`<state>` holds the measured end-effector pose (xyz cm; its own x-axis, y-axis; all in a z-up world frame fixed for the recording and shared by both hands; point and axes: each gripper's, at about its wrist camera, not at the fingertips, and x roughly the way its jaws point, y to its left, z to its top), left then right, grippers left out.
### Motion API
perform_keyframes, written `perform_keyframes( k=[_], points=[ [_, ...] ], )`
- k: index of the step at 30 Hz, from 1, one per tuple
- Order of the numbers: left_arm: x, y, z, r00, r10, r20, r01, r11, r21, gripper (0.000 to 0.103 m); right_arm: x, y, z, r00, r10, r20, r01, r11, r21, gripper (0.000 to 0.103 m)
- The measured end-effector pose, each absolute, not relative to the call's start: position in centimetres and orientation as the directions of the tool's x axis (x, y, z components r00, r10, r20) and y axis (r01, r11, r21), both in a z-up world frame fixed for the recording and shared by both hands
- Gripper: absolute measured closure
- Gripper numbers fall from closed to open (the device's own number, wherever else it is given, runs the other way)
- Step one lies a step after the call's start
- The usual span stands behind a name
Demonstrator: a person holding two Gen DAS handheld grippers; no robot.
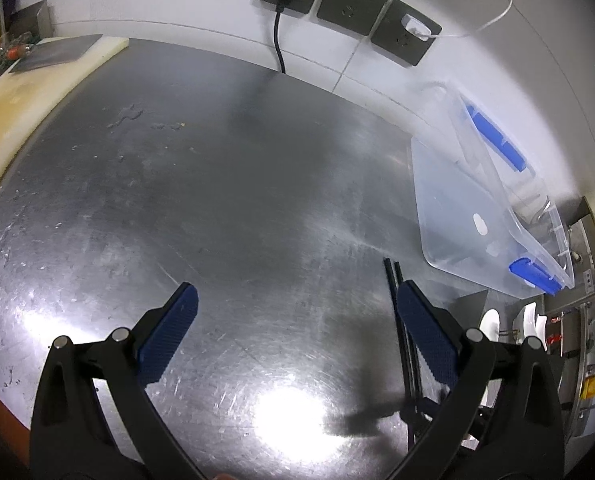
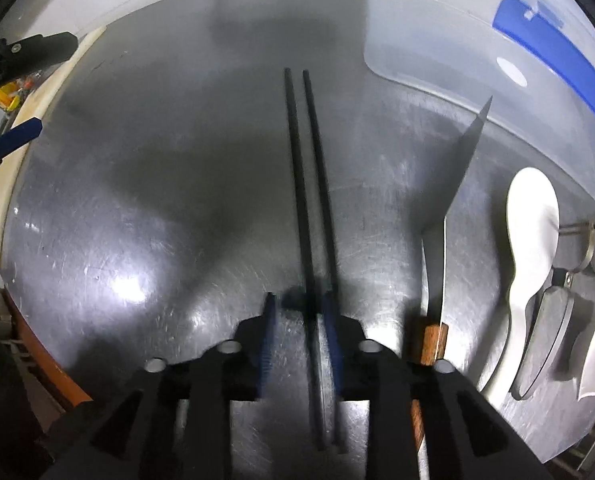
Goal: Organize utensils
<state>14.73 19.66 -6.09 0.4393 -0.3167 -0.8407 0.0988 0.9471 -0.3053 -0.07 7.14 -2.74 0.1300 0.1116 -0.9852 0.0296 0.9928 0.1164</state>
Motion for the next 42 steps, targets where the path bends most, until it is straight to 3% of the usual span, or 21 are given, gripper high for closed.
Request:
perform_keyframes(
  k=[7, 9, 13, 19, 28, 29, 34, 35, 36, 38, 42],
  points=[
    [14.6, 18.8, -6.4, 0.424, -0.314, -0.849, 0.111, 0.949, -0.296, 0.007, -0.4, 8.1, -3.5, 0.127, 0.076, -0.989, -0.018, 0.997, 0.075, 0.074],
    [14.5, 18.4, -6.6, 0.414, -0.325, -0.851, 0.119, 0.946, -0.303, 0.007, -0.3, 8.9, -3.5, 0.136, 0.071, -0.988, -0.025, 0.997, 0.068, 0.096],
    [14.5, 17.2, -7.9, 0.341, -0.398, -0.852, 0.131, 0.917, -0.376, 0.007, -0.5, 7.5, -3.7, 0.137, 0.156, -0.978, 0.042, 0.986, 0.163, 0.096],
    [14.1, 14.6, -12.1, 0.079, -0.611, -0.788, 0.079, 0.791, -0.606, 0.007, -0.9, 3.9, -2.7, 0.139, 0.446, -0.884, 0.157, 0.871, 0.465, 0.096],
    [12.1, 9.6, -15.9, -0.130, -0.661, -0.739, 0.054, 0.740, -0.671, 0.010, -1.7, 2.0, -1.8, 0.110, 0.606, -0.788, 0.164, 0.771, 0.616, 0.096],
    [12.0, 9.7, -15.9, -0.134, -0.659, -0.740, 0.046, 0.742, -0.669, 0.013, -1.6, 1.9, -2.1, 0.104, 0.612, -0.784, 0.162, 0.767, 0.621, 0.096],
    [11.9, 10.2, -17.2, -0.183, -0.673, -0.716, -0.022, 0.731, -0.682, 0.066, -1.0, 2.2, -3.4, 0.066, 0.634, -0.771, 0.141, 0.759, 0.636, 0.096],
    [11.7, 10.3, -17.5, -0.192, -0.673, -0.714, -0.025, 0.731, -0.682, 0.083, -0.8, 2.2, -3.5, 0.061, 0.637, -0.768, 0.135, 0.757, 0.639, 0.096],
    [11.7, 10.3, -17.8, -0.196, -0.671, -0.715, -0.033, 0.734, -0.679, 0.090, -0.7, 2.2, -3.5, 0.056, 0.641, -0.766, 0.130, 0.756, 0.642, 0.096],
    [11.3, 10.7, -18.7, -0.197, -0.682, -0.705, -0.066, 0.726, -0.684, 0.097, -0.1, 2.1, -3.4, 0.047, 0.646, -0.762, 0.123, 0.753, 0.646, 0.096],
    [10.9, 11.3, -18.7, -0.168, -0.698, -0.696, -0.077, 0.713, -0.697, 0.098, 0.6, 2.9, -3.6, 0.022, 0.649, -0.761, 0.099, 0.756, 0.647, 0.096]
  ],
)
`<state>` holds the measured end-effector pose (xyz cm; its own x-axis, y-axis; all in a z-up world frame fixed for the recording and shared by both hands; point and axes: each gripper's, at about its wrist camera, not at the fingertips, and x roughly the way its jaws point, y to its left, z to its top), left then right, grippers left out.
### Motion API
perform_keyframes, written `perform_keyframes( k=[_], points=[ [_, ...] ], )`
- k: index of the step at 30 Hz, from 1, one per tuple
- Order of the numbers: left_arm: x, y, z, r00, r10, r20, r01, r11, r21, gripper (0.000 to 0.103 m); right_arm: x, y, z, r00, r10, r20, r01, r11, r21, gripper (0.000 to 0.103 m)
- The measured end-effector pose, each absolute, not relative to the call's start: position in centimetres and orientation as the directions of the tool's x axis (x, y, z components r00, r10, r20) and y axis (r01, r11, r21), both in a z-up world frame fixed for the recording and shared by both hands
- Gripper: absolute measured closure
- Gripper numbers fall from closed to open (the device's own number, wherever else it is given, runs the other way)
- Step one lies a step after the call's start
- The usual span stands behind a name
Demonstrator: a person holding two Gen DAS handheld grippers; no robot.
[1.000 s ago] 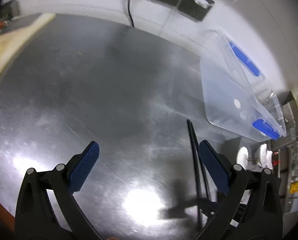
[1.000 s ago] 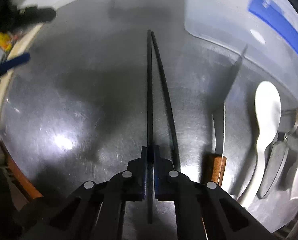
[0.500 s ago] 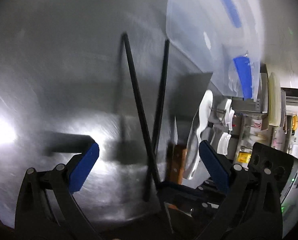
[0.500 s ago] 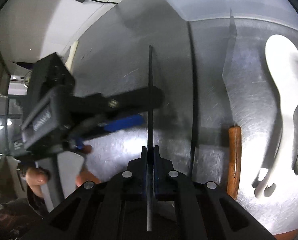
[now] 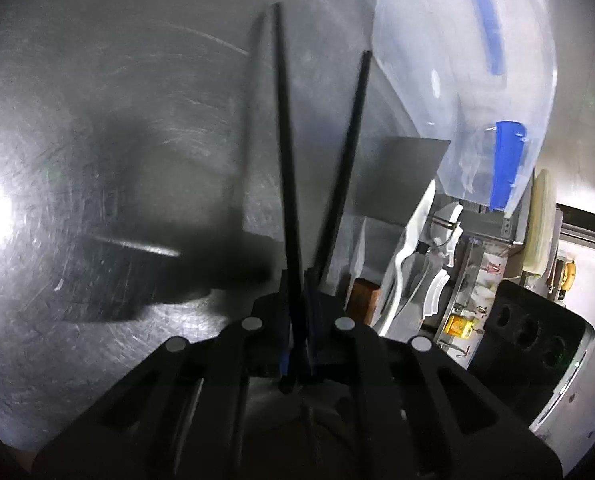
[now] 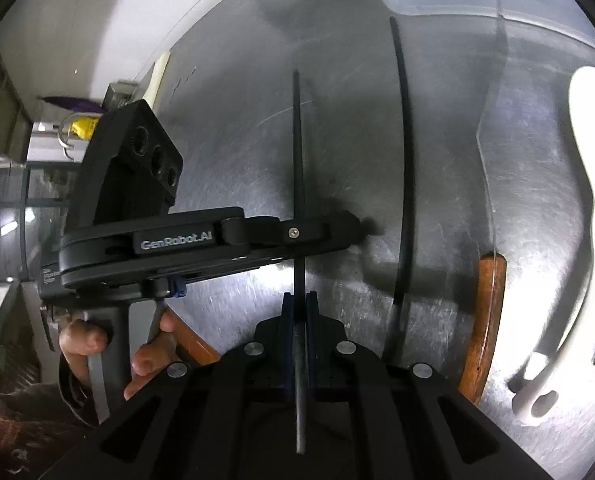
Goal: Organize utensils
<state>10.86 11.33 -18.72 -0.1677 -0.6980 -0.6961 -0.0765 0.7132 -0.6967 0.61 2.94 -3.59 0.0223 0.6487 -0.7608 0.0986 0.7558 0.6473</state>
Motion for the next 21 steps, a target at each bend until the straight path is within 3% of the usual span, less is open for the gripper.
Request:
perform_keyframes(
  k=[6, 12, 21],
  points=[
    [10.9, 12.3, -16.6, -0.116, -0.711, -0.694, -0.039, 0.701, -0.712, 0.098, 1.3, 5.0, -2.2, 0.014, 0.565, -0.825, -0.037, 0.825, 0.564, 0.090],
    [10.7, 12.7, -14.6, -0.094, -0.728, -0.680, -0.003, 0.683, -0.731, 0.098, 1.3, 6.4, -2.5, -0.013, 0.554, -0.833, -0.113, 0.827, 0.551, 0.093],
    [12.7, 9.3, -2.4, 0.034, -0.763, -0.646, 0.295, 0.625, -0.723, 0.098, 2.3, 4.0, 7.8, 0.271, 0.514, -0.814, -0.273, 0.852, 0.447, 0.096]
  ],
)
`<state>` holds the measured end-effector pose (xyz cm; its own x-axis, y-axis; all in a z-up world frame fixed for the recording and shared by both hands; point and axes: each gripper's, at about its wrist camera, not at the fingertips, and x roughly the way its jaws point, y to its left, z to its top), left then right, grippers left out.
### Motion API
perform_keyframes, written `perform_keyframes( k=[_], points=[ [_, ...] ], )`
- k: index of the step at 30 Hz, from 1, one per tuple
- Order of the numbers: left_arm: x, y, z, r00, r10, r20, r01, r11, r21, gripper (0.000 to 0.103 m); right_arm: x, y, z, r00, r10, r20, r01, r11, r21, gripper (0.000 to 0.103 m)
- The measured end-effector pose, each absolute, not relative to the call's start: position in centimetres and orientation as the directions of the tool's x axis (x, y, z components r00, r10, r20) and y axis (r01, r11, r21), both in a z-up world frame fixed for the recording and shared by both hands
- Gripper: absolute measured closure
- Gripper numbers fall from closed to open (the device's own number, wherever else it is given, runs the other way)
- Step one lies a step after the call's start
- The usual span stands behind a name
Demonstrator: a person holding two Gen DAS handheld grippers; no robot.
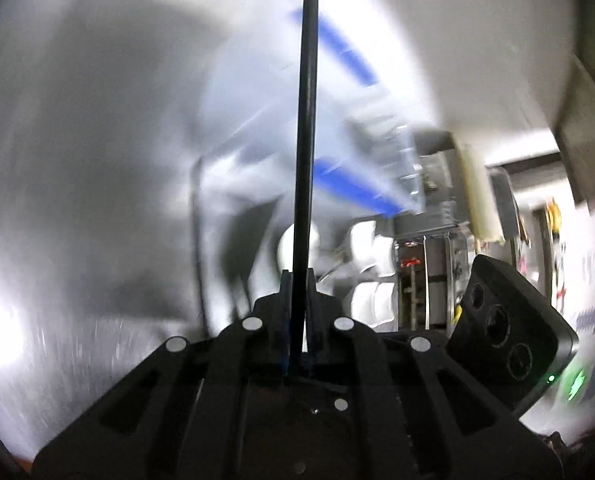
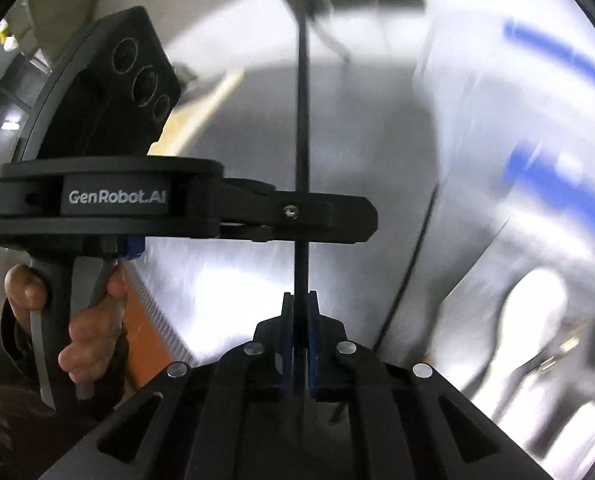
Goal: Organize utensils
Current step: 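Carry the chopstick over the clear box and open both grippers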
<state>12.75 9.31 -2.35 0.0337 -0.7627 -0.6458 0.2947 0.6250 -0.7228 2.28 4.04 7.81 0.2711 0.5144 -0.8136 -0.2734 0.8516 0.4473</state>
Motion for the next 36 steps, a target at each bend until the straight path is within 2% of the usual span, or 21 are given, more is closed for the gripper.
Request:
perform_keyframes(
  k=[5, 9, 14, 20, 23, 25, 27, 29, 32, 34, 35, 36],
  points=[
    [19.5, 2.8, 3.6, 0.058, -0.755, -0.654, 0.457, 0.602, -0.655, 0.098, 7.2, -0.8, 12.2, 0.427, 0.424, -0.799, -0.230, 0.905, 0.357, 0.096],
    [26.0, -3.3, 4.6, 0.019, -0.726, -0.687, 0.479, 0.610, -0.631, 0.098, 14.0, -5.7, 13.0, 0.466, 0.366, -0.806, -0.119, 0.928, 0.352, 0.096],
    [32.7, -8.4, 0.3, -0.053, -0.623, -0.781, 0.426, 0.693, -0.581, 0.098, 20.4, -9.3, 9.0, 0.378, 0.376, -0.846, -0.010, 0.915, 0.402, 0.096],
    [36.0, -8.6, -7.1, -0.134, -0.515, -0.847, 0.333, 0.781, -0.528, 0.098, 24.4, -11.4, 3.2, 0.231, 0.500, -0.835, 0.094, 0.842, 0.530, 0.096],
    [36.3, -9.0, -8.4, -0.134, -0.450, -0.883, 0.352, 0.811, -0.467, 0.097, 26.5, -10.8, 0.0, 0.152, 0.533, -0.832, 0.159, 0.818, 0.553, 0.096],
    [36.1, -9.8, -8.6, -0.122, -0.414, -0.902, 0.342, 0.836, -0.430, 0.091, 26.8, -11.3, -1.3, 0.128, 0.530, -0.838, 0.207, 0.812, 0.545, 0.095],
    [35.9, -9.6, -7.8, -0.089, -0.415, -0.906, 0.354, 0.837, -0.418, 0.069, 26.9, -11.5, -1.7, 0.123, 0.495, -0.860, 0.220, 0.832, 0.510, 0.091],
    [35.0, -8.6, -5.8, -0.028, -0.422, -0.906, 0.373, 0.836, -0.402, 0.055, 26.2, -11.7, -0.7, 0.162, 0.505, -0.848, 0.197, 0.825, 0.529, 0.085],
    [33.0, -6.7, -2.1, 0.074, -0.465, -0.882, 0.413, 0.819, -0.398, 0.053, 23.1, -12.3, 3.0, 0.257, 0.432, -0.864, 0.120, 0.873, 0.472, 0.069],
    [31.0, -4.3, 1.1, 0.130, -0.525, -0.841, 0.441, 0.790, -0.425, 0.052, 20.4, -11.8, 6.1, 0.335, 0.371, -0.866, 0.063, 0.908, 0.413, 0.067],
    [30.0, -2.7, 2.5, 0.156, -0.555, -0.817, 0.452, 0.776, -0.440, 0.049, 19.2, -11.5, 7.0, 0.355, 0.358, -0.864, 0.043, 0.916, 0.398, 0.067],
    [28.9, -1.4, 3.6, 0.182, -0.580, -0.794, 0.462, 0.763, -0.452, 0.037, 17.2, -10.7, 8.2, 0.377, 0.353, -0.856, 0.010, 0.923, 0.385, 0.067]
  ],
)
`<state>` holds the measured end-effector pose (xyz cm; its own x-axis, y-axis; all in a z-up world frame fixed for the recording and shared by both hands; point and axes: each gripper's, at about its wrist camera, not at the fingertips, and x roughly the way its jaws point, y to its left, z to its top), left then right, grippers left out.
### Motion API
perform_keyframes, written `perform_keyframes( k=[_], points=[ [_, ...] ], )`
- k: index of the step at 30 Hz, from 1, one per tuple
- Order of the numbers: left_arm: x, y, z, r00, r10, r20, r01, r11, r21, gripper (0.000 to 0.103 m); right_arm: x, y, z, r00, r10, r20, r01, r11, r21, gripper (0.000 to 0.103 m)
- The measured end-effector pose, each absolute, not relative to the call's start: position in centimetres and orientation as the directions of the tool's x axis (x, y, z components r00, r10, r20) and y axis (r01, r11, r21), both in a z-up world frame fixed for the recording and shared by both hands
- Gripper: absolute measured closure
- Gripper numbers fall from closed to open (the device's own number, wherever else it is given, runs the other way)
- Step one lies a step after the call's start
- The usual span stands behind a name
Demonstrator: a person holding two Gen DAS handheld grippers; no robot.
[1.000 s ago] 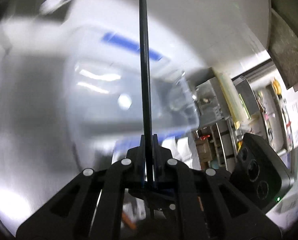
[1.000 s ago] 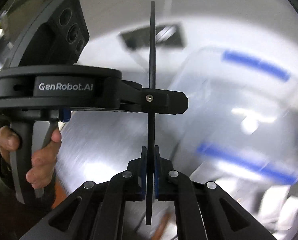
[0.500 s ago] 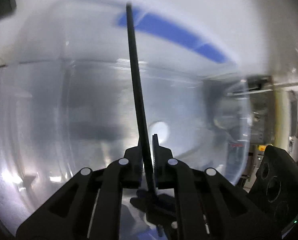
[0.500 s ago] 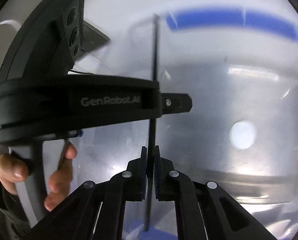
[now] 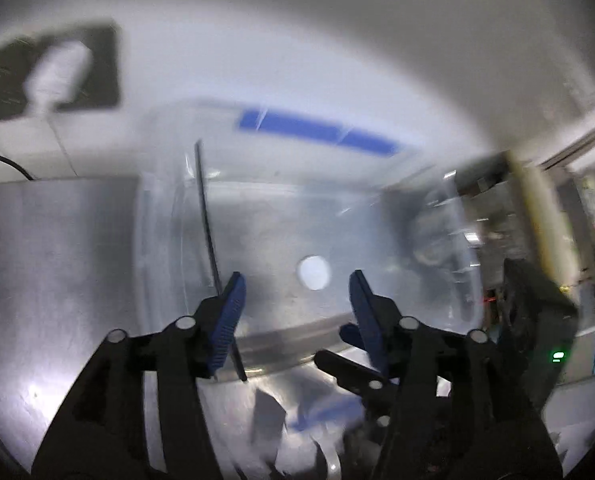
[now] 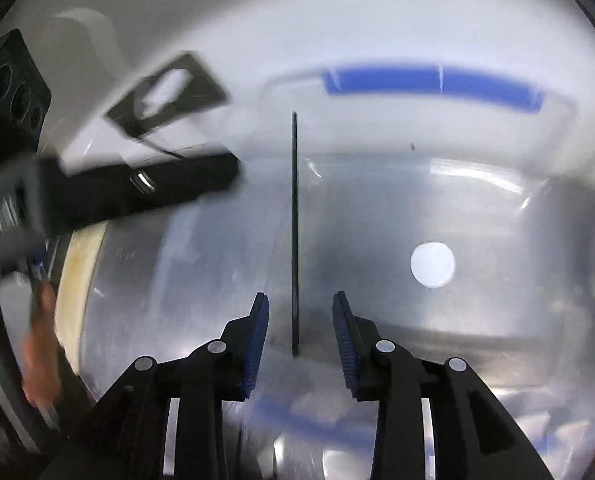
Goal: Organize utensils
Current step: 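Carry the chopstick over the clear box and open both grippers, then grasp the second black chopstick with the right gripper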
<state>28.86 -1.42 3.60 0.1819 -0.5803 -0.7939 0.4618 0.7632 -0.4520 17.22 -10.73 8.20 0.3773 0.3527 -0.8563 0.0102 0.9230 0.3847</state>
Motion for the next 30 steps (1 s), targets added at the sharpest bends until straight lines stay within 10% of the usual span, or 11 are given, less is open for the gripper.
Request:
perform_keyframes(
  k=[8, 26, 30],
  points=[
    [21.8, 11.8, 3.3, 0.363, -0.558, -0.746, 0.376, 0.820, -0.431, 0.030, 5.4, -0.7, 5.2, 0.280, 0.300, -0.912, -0.172, 0.950, 0.260, 0.067],
    [16.5, 18.1, -8.7, 0.145, -0.612, -0.777, 0.147, 0.790, -0.595, 0.030, 2.1, 7.7, -6.4, 0.056, 0.073, -0.996, -0.186, 0.981, 0.061, 0.067],
    [16.4, 18.4, -9.9, 0.118, -0.628, -0.769, 0.108, 0.778, -0.619, 0.030, 2.1, 8.8, -6.9, 0.072, 0.064, -0.995, -0.206, 0.977, 0.048, 0.091]
  ],
)
